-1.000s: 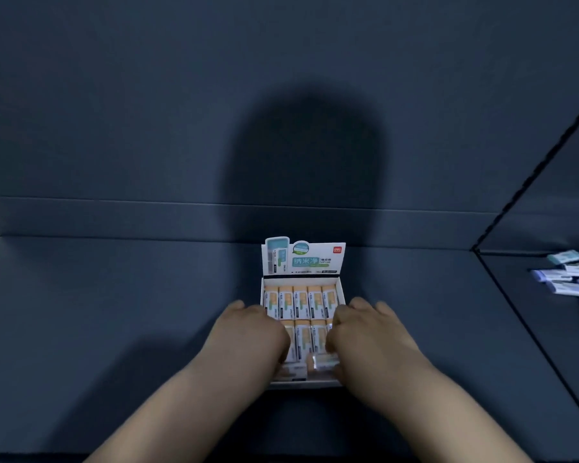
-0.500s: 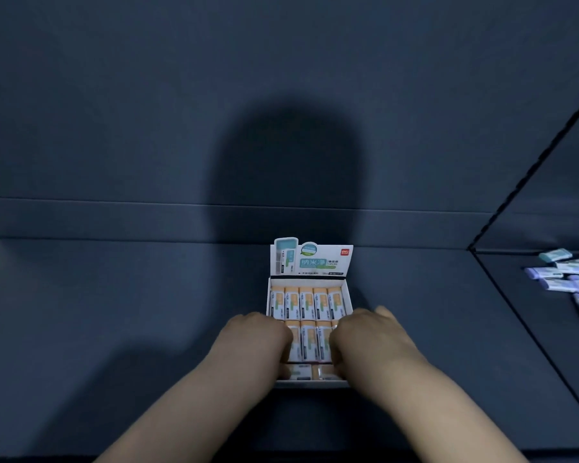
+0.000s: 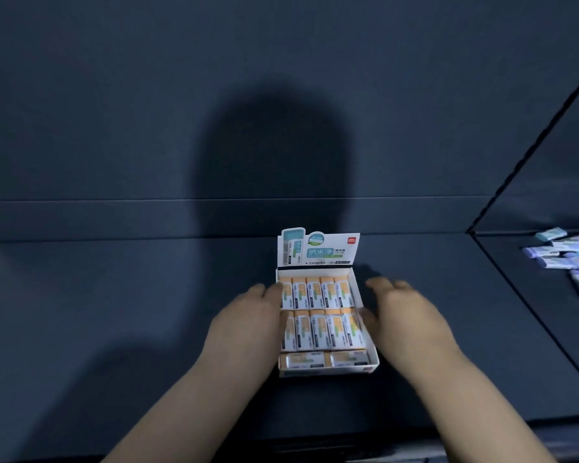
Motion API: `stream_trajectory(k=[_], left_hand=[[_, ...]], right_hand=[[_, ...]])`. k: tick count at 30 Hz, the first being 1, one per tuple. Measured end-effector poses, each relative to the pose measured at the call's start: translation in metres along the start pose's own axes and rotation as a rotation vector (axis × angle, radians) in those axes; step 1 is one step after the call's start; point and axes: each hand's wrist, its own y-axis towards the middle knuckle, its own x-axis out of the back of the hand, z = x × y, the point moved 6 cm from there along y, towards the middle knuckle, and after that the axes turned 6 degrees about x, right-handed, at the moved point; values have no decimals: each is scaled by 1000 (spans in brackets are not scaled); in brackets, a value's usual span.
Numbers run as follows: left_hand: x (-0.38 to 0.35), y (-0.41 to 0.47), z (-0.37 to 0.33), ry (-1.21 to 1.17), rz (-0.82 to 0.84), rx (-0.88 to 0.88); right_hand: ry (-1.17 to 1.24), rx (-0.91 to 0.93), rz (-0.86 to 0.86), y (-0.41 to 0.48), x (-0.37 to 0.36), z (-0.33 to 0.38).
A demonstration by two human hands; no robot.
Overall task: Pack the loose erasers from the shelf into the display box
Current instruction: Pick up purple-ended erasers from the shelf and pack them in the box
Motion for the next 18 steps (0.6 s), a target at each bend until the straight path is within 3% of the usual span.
stream_trajectory(k=[4,11,18], left_hand=[[-19,5,8,21,119,18],[-27,9,6,82,139,11],[-1,-5,-54,395,-102,-155]], right_hand=[[122,-83,66,0,-17,-10],[111,-91,20,-1,-16,-12],[55,40,-133,-18,15,-37]])
